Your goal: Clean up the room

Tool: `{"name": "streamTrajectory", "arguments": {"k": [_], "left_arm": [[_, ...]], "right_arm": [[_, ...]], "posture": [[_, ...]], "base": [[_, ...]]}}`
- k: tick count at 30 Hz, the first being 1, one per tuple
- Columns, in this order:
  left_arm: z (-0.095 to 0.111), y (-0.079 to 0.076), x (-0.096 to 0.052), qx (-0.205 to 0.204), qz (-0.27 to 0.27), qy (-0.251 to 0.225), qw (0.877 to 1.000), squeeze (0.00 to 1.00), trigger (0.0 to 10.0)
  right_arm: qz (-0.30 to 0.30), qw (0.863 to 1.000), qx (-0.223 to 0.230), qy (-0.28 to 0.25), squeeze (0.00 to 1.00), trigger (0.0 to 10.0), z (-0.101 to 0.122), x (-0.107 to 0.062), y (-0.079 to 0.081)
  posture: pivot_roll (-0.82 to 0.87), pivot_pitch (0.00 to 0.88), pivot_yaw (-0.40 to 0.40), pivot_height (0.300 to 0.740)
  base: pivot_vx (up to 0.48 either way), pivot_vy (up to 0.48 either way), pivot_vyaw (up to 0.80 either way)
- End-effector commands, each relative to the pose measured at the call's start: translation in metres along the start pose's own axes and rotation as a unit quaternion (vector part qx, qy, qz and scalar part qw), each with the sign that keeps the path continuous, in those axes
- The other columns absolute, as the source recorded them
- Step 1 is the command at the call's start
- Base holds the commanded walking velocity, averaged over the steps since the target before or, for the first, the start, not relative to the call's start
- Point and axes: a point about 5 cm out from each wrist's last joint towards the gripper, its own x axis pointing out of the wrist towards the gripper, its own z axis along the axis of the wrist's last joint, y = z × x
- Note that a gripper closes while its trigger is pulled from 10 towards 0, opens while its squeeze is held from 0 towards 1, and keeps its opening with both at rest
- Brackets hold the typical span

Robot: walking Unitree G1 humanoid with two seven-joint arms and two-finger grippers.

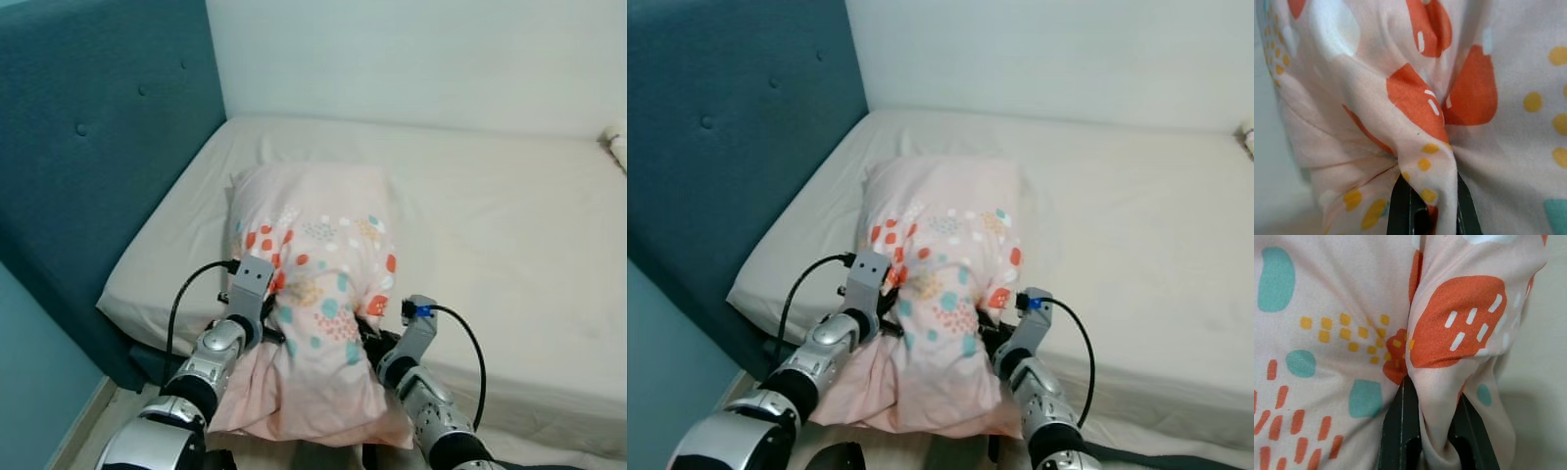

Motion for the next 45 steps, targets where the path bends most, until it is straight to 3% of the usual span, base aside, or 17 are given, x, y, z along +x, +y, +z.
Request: {"name": "streamTrajectory", "arguments": {"k": [1,8,11,13,14,15,16,17,18,24,25,30,35,37,39,41,45], "left_arm": [[0.008,-0.014,0.004,-0.015,-0.028,-0.026,0.999,0.0,0.0],[0.029,-0.008,0.004,-0.042,-0.019,-0.086,0.995,0.0,0.0],[0.049,-0.004,0.0,-0.051,-0.016,-0.141,0.989,0.0,0.0],[0.049,-0.004,0.0,-0.051,-0.016,-0.141,0.989,0.0,0.0],[0.057,0.0,-0.004,-0.052,-0.008,-0.166,0.985,0.0,0.0],[0.057,0.0,-0.004,-0.052,-0.008,-0.166,0.985,0.0,0.0],[0.064,0.006,-0.01,-0.054,0.009,-0.189,0.981,0.0,4.7],[0.069,0.01,-0.016,-0.053,0.022,-0.206,0.977,0.0,10.0],[0.071,0.014,-0.023,-0.043,0.036,-0.214,0.975,0.0,10.0],[0.079,0.008,-0.026,-0.02,0.027,-0.229,0.973,0.0,10.0],[0.081,0.008,-0.027,-0.005,0.043,-0.233,0.972,0.0,10.0],[0.082,0.008,-0.026,0.002,0.046,-0.23,0.972,0.0,10.0],[0.077,0.006,-0.026,-0.002,0.051,-0.212,0.976,0.0,10.0],[0.078,0.006,-0.028,0.013,0.072,-0.211,0.975,0.0,10.0],[0.08,0.012,-0.03,-0.005,0.117,-0.213,0.97,0.0,10.0],[0.08,0.014,-0.031,-0.011,0.128,-0.214,0.968,0.0,10.0],[0.08,0.013,-0.032,-0.011,0.114,-0.219,0.969,0.0,10.0]], "right_arm": [[0.016,0.999,-0.004,0.04,0.0,0.0,-0.015,0.004,0.012],[0.019,1.0,-0.014,0.019,0.0,0.0,-0.005,0.006,0.012],[0.032,0.998,-0.045,-0.025,0.0,0.0,0.014,0.009,0.017],[0.032,0.998,-0.045,-0.025,0.0,0.0,0.014,0.009,0.017],[0.039,0.996,-0.059,-0.06,0.0,0.0,0.027,0.009,0.02],[0.039,0.996,-0.059,-0.06,0.0,0.0,0.027,0.009,0.02],[0.043,0.991,-0.072,-0.102,0.0,0.0,0.042,0.006,0.023],[0.043,0.985,-0.086,-0.142,0.0,0.0,0.056,0.001,0.026],[0.041,0.976,-0.104,-0.189,0.0,0.0,0.071,-0.006,0.029],[0.027,0.958,-0.151,-0.242,0.0,0.0,0.09,-0.013,0.033],[0.019,0.954,-0.172,-0.246,0.0,10.0,0.092,-0.013,0.035],[0.004,0.949,-0.218,-0.229,0.0,10.0,0.087,-0.011,0.036],[-0.007,0.947,-0.227,-0.228,0.0,10.0,0.083,-0.014,0.037],[-0.025,0.947,-0.225,-0.229,0.0,10.0,0.084,-0.016,0.034],[-0.038,0.945,-0.227,-0.231,0.0,10.0,0.086,-0.017,0.033],[-0.04,0.945,-0.225,-0.233,0.0,10.0,0.087,-0.017,0.033],[-0.058,0.946,-0.222,-0.227,0.0,10.0,0.088,-0.018,0.029]], "posture": [[-0.02,0.032,-0.013,0.58],[0.0,0.009,-0.029,0.58],[0.01,0.0,-0.04,0.58],[0.01,0.0,-0.04,0.58],[0.02,0.0,-0.041,0.58],[0.02,0.0,-0.041,0.58],[0.02,0.0,-0.035,0.58],[0.02,0.0,-0.034,0.58],[0.01,0.0,-0.034,0.58],[0.01,0.0,-0.028,0.58],[0.01,0.0,-0.027,0.58],[0.01,0.0,-0.032,0.58],[0.0,0.0,-0.034,0.58],[0.0,0.0,-0.037,0.58],[0.0,0.0,-0.036,0.58],[0.0,0.0,-0.036,0.58],[0.0,0.0,-0.039,0.58]], "base": [[0.0,0.0,0.0],[0.0,0.0,0.0],[0.0,0.0,0.0],[0.0,0.0,0.0],[0.0,0.0,0.0],[0.0,0.0,0.0],[0.0,0.0,0.0],[0.0,0.0,0.0],[0.0,0.0,0.0],[0.0,0.0,0.0],[0.0,0.0,0.0],[0.0,0.0,0.0],[0.0,0.0,0.0],[0.0,0.0,0.0],[0.0,0.0,0.0],[0.0,0.0,0.0],[0.0,0.0,0.0]]}}
